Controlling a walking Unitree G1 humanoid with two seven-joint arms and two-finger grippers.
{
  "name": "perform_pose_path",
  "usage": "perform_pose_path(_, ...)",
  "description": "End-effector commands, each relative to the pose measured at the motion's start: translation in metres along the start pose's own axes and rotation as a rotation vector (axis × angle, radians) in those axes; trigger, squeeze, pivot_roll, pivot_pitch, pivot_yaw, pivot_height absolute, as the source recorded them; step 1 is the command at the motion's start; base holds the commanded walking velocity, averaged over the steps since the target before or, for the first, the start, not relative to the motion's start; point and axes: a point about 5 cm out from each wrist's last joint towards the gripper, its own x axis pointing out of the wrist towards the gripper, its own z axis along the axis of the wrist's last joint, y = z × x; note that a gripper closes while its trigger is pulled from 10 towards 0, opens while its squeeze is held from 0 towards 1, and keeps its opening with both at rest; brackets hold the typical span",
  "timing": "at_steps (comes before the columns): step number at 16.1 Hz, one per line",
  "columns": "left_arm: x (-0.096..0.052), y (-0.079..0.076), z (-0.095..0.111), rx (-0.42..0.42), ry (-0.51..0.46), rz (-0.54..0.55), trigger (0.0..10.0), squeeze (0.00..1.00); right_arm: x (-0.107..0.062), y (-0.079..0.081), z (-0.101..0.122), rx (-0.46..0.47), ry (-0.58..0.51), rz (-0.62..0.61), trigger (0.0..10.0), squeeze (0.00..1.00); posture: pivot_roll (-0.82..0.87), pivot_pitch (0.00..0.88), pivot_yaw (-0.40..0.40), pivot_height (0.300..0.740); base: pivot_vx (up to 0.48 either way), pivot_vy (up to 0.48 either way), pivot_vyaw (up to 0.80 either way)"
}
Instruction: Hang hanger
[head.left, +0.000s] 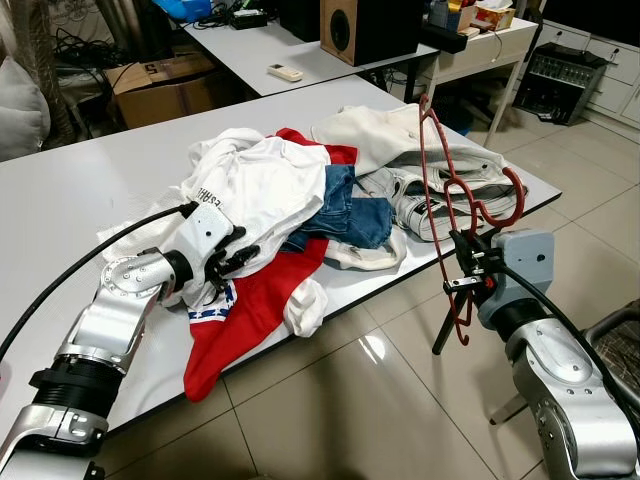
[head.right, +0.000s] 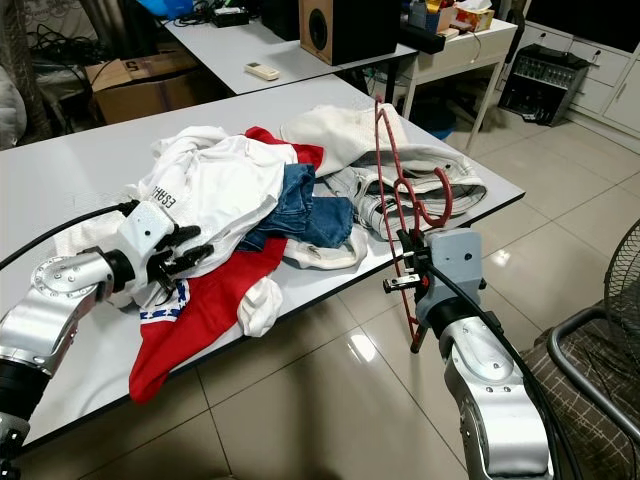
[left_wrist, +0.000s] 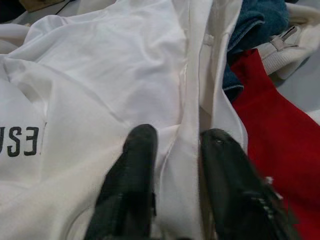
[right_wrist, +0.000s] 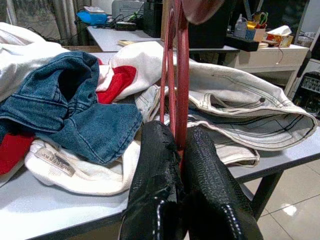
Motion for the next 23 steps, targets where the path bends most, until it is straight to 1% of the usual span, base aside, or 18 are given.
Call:
perform_pose_path(1, 0.001, 0.004, 0.005, 0.011, -0.013, 0.007, 0.6, 0.0, -0.002, -0.001, 0.006, -0.001, -0.019, 0.002, 10.0, 0.0, -0.14, 0.003, 0.067, 0.74, 0.0, 0.0, 0.0)
perform_pose_path(2, 0.001, 0.004, 0.005, 0.008, -0.013, 0.009, 0.0, 0.0, -0.002, -0.001, 0.006, -0.002, -0.019, 0.002, 10.0, 0.0, -0.14, 0.003, 0.067, 0.74, 0.0, 0.0, 0.0)
perform_pose_path(5, 0.002, 0.007, 0.001, 0.007, 0.001, 0.023, 0.0, 0.0, -0.001, -0.001, 0.006, -0.002, -0.021, 0.004, 10.0, 0.0, -0.14, 0.001, 0.066, 0.74, 0.0, 0.0, 0.0)
perform_pose_path(8, 0.003, 0.011, -0.004, 0.017, 0.035, 0.059, 0.0, 0.0, -0.001, -0.001, 0.007, -0.003, -0.024, 0.005, 10.0, 0.0, -0.14, 0.0, 0.067, 0.74, 0.0, 0.0, 0.0)
perform_pose_path(10, 0.004, 0.014, -0.003, 0.03, 0.035, 0.076, 0.0, 0.0, -0.003, 0.0, 0.01, 0.001, -0.042, 0.04, 10.0, 0.0, -0.15, 0.0, 0.067, 0.74, 0.0, 0.0, 0.0)
perform_pose_path(12, 0.003, 0.017, 0.008, 0.032, -0.014, 0.088, 0.0, 0.0, -0.013, 0.009, 0.023, 0.055, -0.111, 0.221, 10.0, 0.0, -0.15, 0.0, 0.073, 0.74, 0.0, 0.0, 0.0)
perform_pose_path(13, 0.002, 0.018, 0.011, 0.032, -0.026, 0.091, 0.0, 0.0, -0.017, 0.011, 0.026, 0.069, -0.117, 0.271, 10.0, 0.0, -0.15, 0.0, 0.073, 0.74, 0.0, 0.0, 0.0)
perform_pose_path(14, -0.001, 0.022, 0.024, 0.046, -0.069, 0.104, 0.0, 0.0, -0.03, 0.02, 0.03, 0.085, -0.115, 0.441, 10.0, 0.0, -0.15, 0.0, 0.07, 0.74, 0.0, 0.0, 0.0)
perform_pose_path(16, -0.003, 0.027, 0.034, 0.077, -0.091, 0.117, 0.0, 0.0, -0.04, 0.027, 0.027, 0.1, -0.071, 0.543, 10.0, 0.0, -0.15, 0.0, 0.067, 0.74, 0.0, 0.0, 0.0)
perform_pose_path(17, -0.007, 0.037, 0.046, 0.102, -0.111, 0.17, 0.0, 0.0, -0.048, 0.031, 0.022, 0.125, -0.017, 0.619, 10.0, 0.0, -0.15, 0.001, 0.065, 0.74, 0.0, 0.0, 0.0)
perform_pose_path(19, -0.011, 0.046, 0.06, 0.115, -0.146, 0.224, 0.0, 0.0, -0.052, 0.031, 0.018, 0.146, 0.015, 0.652, 10.0, 0.0, -0.15, 0.002, 0.064, 0.74, 0.0, 0.0, 0.0)
perform_pose_path(20, -0.012, 0.047, 0.064, 0.117, -0.157, 0.232, 0.0, 0.0, -0.053, 0.032, 0.017, 0.153, 0.025, 0.66, 10.0, 0.0, -0.14, 0.003, 0.063, 0.74, 0.0, 0.0, 0.0)
perform_pose_path(21, -0.015, 0.05, 0.074, 0.127, -0.19, 0.252, 0.0, 0.0, -0.056, 0.032, 0.012, 0.173, 0.069, 0.685, 10.0, 0.0, -0.14, 0.001, 0.06, 0.74, 0.0, 0.0, 0.0)
perform_pose_path(23, -0.017, 0.049, 0.08, 0.13, -0.211, 0.246, 0.0, 0.0, -0.057, 0.033, 0.006, 0.187, 0.132, 0.715, 10.0, 0.0, -0.14, 0.0, 0.054, 0.74, 0.0, 0.0, 0.0)
